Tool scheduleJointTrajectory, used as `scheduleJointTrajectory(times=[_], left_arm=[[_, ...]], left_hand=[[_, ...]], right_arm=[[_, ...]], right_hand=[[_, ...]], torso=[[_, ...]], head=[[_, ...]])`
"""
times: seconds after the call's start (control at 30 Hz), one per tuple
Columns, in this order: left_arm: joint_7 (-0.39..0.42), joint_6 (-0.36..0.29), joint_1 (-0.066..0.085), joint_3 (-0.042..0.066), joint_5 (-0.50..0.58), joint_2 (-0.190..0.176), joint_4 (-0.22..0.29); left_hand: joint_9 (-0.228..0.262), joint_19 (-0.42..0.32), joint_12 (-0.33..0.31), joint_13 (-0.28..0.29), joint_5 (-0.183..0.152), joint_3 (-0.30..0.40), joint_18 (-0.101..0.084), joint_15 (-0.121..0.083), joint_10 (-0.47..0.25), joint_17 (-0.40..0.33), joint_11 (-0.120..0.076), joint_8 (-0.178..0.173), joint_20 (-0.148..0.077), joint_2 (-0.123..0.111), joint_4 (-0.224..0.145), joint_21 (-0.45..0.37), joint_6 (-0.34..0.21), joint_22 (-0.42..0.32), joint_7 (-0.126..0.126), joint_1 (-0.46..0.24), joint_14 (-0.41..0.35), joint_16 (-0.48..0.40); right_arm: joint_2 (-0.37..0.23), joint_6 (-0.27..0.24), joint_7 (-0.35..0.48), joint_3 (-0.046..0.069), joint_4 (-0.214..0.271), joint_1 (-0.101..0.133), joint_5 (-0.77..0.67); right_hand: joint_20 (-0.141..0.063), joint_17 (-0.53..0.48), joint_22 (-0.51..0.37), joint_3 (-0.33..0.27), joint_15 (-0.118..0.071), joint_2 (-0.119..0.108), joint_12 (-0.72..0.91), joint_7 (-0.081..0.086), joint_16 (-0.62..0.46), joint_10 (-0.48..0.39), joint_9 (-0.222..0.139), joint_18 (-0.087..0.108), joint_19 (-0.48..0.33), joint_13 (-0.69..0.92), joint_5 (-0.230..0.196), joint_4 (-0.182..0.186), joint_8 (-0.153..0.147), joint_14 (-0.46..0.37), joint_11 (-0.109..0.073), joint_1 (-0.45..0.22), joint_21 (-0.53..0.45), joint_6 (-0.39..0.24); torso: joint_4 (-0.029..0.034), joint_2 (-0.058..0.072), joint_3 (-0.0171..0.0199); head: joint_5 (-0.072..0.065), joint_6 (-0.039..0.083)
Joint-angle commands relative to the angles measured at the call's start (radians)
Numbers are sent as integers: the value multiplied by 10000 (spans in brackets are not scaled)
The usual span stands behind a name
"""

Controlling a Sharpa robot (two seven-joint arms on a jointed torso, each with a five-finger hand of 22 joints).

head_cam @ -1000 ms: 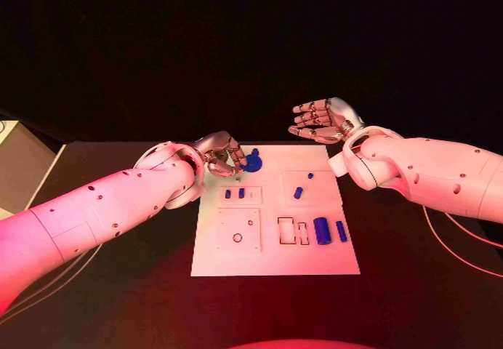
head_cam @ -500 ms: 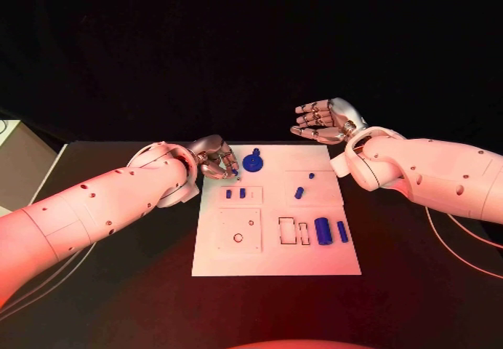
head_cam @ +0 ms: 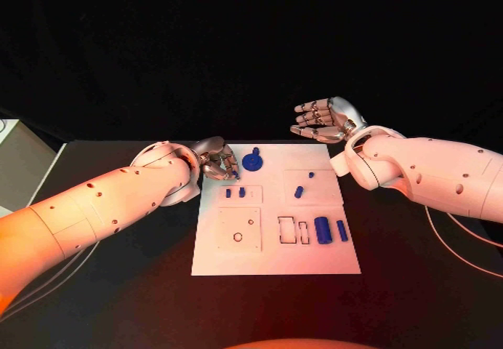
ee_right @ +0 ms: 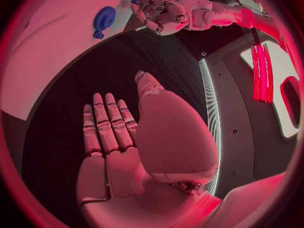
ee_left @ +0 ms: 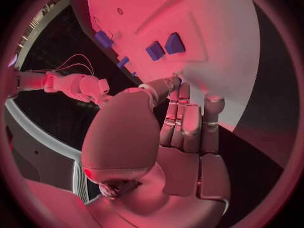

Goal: Assemble the parts on the task board

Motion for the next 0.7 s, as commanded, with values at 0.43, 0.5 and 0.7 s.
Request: scheduleJointTrajectory(times=[0.43, 0.5, 0.7], left_arm=[[-75, 359, 1, -27, -138, 102, 17], [-92, 372, 2, -28, -137, 108, 20], [-191, 428, 2, -37, -150, 132, 7]], left_hand=[[-5, 55, -73, -12, 12, -69, -138, 14, 71, -11, -11, -8, 25, 0, 11, 2, 91, 10, -12, -100, -7, -21], [-5, 55, -73, -12, 12, -69, -138, 14, 71, -11, -11, -8, 25, 0, 11, 2, 91, 10, -12, -100, -7, -21], [-2, 57, -108, -17, 15, -68, -137, 10, 86, -43, -14, -28, 24, 9, -8, -3, 89, 8, -16, -81, -23, -30]], right_arm=[[7, 85, 118, 3, 8, -1, -27], [8, 86, 119, 3, 9, -1, -27], [9, 87, 119, 3, 10, -1, -27]], right_hand=[[5, -11, -1, 58, 11, 80, -33, 957, -32, 71, -12, -118, -17, 5, 43, 6, 45, -44, -28, -19, -14, 63], [5, -11, -1, 58, 11, 80, -33, 957, -32, 71, -12, -118, -17, 5, 43, 6, 45, -44, -28, -19, -14, 63], [5, -11, -1, 58, 11, 80, -33, 957, -32, 71, -12, -118, -17, 5, 43, 6, 45, -44, -28, -19, -14, 63]], torso=[[15, -7, -6], [14, -3, -8], [4, -9, -5]], head=[[-28, -35], [-26, -33], [-20, -47]])
